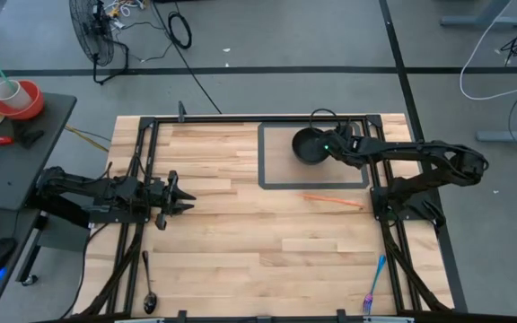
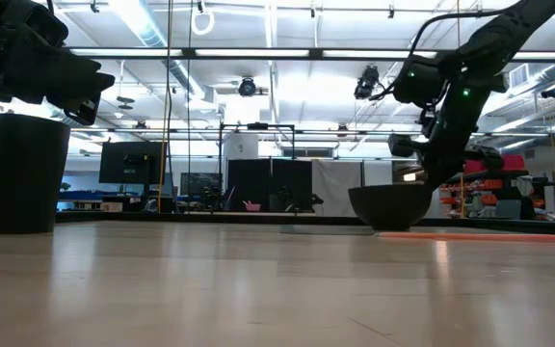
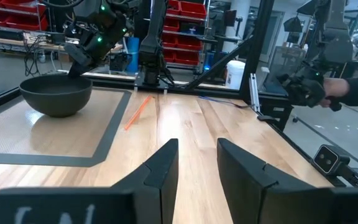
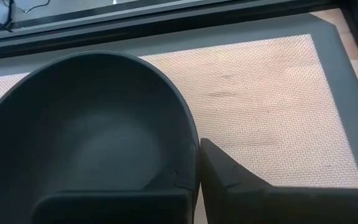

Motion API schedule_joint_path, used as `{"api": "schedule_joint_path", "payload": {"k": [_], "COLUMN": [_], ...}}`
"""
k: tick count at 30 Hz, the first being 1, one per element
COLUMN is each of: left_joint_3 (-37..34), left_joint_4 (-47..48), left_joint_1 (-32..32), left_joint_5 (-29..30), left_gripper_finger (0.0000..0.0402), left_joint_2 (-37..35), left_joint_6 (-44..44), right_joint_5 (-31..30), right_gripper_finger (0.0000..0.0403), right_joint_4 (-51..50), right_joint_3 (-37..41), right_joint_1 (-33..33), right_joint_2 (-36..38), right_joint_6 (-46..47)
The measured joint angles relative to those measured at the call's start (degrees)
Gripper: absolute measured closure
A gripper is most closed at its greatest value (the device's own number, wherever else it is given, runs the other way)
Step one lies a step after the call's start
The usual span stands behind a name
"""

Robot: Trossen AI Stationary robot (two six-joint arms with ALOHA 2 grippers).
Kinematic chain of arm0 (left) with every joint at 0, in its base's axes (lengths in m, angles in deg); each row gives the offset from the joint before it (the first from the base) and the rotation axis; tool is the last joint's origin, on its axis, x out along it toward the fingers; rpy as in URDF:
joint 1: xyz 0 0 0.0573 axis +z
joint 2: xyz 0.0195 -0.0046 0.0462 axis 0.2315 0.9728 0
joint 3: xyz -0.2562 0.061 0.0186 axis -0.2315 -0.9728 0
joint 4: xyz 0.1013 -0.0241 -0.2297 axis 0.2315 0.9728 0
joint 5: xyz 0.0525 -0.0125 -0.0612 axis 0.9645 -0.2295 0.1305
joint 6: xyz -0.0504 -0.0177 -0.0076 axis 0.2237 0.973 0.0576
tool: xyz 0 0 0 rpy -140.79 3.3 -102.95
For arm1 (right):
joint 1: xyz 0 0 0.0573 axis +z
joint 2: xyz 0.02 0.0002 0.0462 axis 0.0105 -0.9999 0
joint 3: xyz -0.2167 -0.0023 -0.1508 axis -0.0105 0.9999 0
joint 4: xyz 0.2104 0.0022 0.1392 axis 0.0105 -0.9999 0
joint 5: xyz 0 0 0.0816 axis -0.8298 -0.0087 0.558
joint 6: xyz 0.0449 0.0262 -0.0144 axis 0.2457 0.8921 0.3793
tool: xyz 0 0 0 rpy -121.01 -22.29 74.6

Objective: Pick & Place Utensil
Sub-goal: Put the black bowl on the brown mat, then put the blue fork into the black bowl on the brown mat

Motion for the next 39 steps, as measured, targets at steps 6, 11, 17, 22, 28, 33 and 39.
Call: {"api": "schedule_joint_path", "payload": {"k": [6, 11, 17, 22, 28, 33, 39], "left_joint_3": [-0.01, 0.01, -0.01, -0.01, -0.01, 0.02, 0.01], "left_joint_4": [0.0, 0.0, 0.0, -0.01, 0.0, -0.01, 0.0], "left_joint_1": [0.0, 0.0, 0.01, 0.0, 0.01, 0.0, 0.01], "left_joint_5": [0.02, 0.02, 0.02, 0.02, 0.04, 0.02, 0.04], "left_gripper_finger": [0.0287, 0.0287, 0.0287, 0.0287, 0.0287, 0.0287, 0.0287], "left_joint_2": [0.0, 0.0, 0.0, 0.0, 0.0, 0.02, 0.02], "left_joint_6": [0.0, 0.0, -0.02, -0.01, 0.0, -0.01, -0.01], "right_joint_5": [-0.18, -2.76, -2.33, -5.44, -6.59, -4.12, 0.74], "right_gripper_finger": [0.0369, 0.0333, 0.0288, 0.0262, 0.0268, 0.0285, 0.0307], "right_joint_4": [-0.25, -0.37, -3.3, -10.54, -15.07, -10.69, -0.77], "right_joint_3": [0.0, 0.0, -2.9, -9.59, -16.93, -18.48, -18.59], "right_joint_1": [0.01, 0.15, 0.43, 3.75, 12.87, 23.28, 35.59], "right_joint_2": [-0.02, -0.02, 0.56, 3.11, 4.07, 2.63, -1.35], "right_joint_6": [-1.21, -1.38, -4.49, -7.18, -8.01, -8.45, -7.37]}}
